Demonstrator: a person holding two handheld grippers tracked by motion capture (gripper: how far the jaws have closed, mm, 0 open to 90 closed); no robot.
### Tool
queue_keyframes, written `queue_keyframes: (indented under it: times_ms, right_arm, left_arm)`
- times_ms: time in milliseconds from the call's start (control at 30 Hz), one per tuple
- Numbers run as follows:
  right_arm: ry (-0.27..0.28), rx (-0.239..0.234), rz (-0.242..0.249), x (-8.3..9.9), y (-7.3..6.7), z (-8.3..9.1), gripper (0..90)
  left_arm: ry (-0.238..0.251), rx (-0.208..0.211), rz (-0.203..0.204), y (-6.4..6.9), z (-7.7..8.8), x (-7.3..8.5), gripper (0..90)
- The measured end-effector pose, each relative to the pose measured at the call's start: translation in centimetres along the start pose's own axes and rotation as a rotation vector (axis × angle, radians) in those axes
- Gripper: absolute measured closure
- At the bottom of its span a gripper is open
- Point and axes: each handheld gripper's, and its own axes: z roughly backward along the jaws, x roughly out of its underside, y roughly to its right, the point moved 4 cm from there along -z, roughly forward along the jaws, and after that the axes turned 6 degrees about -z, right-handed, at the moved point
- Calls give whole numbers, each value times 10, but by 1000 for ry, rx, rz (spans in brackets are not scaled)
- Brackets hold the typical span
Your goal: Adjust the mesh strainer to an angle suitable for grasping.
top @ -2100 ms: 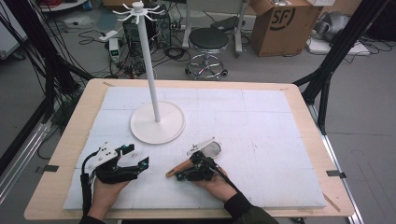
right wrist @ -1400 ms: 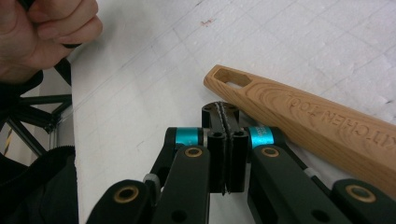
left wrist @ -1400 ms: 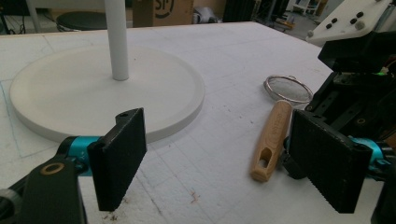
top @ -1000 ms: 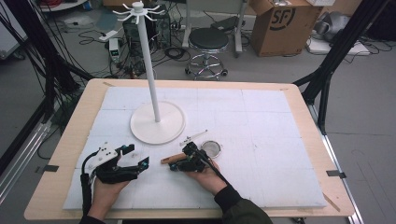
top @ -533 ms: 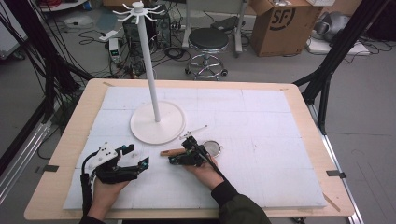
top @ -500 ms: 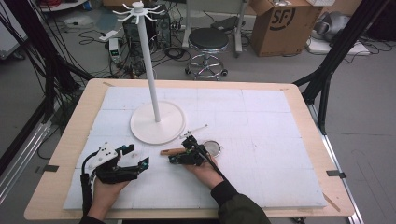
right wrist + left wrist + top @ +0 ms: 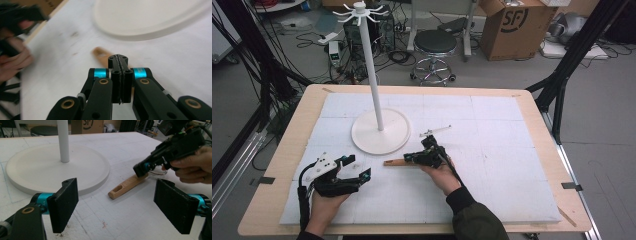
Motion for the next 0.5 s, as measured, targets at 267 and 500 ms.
queue_keyframes:
  times_ms: [267,500]
  right_arm:
    - [-1,82,-75,-4,35,17,899]
    - [-21,107,-97,-1,49,18,898]
  left_arm:
    - [-3,3,-1,0,-1,0,203]
    - [-4,1,-2,0,-1,0,204]
